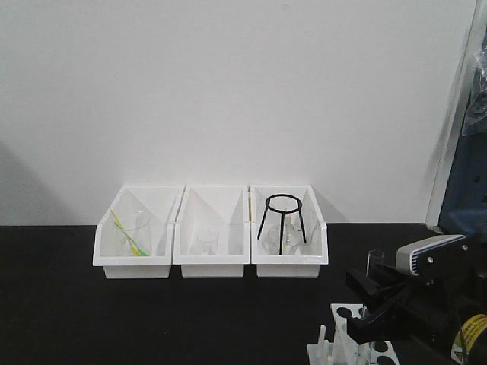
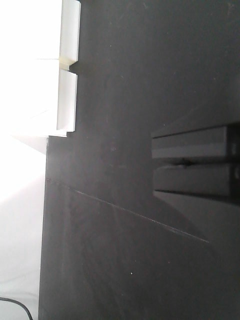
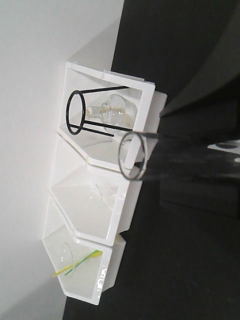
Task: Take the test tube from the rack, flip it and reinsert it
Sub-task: 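Lower the held test tube back into a rack hole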
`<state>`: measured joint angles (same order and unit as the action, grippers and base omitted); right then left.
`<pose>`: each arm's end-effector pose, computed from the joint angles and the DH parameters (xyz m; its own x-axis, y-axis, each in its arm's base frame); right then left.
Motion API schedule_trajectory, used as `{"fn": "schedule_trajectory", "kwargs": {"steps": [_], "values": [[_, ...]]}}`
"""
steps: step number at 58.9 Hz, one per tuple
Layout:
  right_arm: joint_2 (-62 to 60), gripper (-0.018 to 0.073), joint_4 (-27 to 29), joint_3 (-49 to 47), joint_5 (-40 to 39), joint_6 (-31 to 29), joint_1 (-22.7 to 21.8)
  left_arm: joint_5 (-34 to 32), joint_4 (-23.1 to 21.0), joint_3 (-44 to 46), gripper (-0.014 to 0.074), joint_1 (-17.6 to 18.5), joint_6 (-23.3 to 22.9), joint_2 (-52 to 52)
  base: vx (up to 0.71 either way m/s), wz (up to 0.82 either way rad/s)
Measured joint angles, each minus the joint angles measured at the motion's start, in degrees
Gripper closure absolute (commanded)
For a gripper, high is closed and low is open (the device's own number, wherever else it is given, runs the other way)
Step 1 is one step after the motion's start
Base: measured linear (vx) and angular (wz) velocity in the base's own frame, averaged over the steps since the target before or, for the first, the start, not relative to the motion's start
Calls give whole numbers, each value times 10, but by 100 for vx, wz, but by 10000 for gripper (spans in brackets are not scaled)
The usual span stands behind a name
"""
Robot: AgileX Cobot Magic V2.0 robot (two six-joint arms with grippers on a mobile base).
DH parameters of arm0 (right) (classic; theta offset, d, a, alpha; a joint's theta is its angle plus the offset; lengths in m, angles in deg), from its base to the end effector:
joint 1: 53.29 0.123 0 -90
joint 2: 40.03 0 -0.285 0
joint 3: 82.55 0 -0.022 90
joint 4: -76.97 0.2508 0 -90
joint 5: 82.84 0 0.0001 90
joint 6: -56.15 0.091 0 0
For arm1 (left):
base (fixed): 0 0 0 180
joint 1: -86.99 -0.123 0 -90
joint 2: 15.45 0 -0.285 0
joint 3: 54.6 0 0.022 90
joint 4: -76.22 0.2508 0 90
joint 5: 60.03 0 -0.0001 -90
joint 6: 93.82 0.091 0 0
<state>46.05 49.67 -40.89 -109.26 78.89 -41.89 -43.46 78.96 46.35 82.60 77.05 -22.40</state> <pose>0.2696 0.0733 0.2497 -0.2217 -0.0807 -0.9718 -0.3959 0.9182 0.0140 0.0543 0.0054 0.1771 -0.2051 -0.1293 -0.9702 -0.1138 0.9877 -0.1076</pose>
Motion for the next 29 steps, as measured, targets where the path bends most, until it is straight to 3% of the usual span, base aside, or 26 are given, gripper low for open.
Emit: {"fn": "schedule_trajectory", "kwargs": {"steps": [29], "values": [[53, 411, -28, 7, -37, 1, 0, 0, 0, 0, 603, 0, 0, 0, 0, 0]]}}
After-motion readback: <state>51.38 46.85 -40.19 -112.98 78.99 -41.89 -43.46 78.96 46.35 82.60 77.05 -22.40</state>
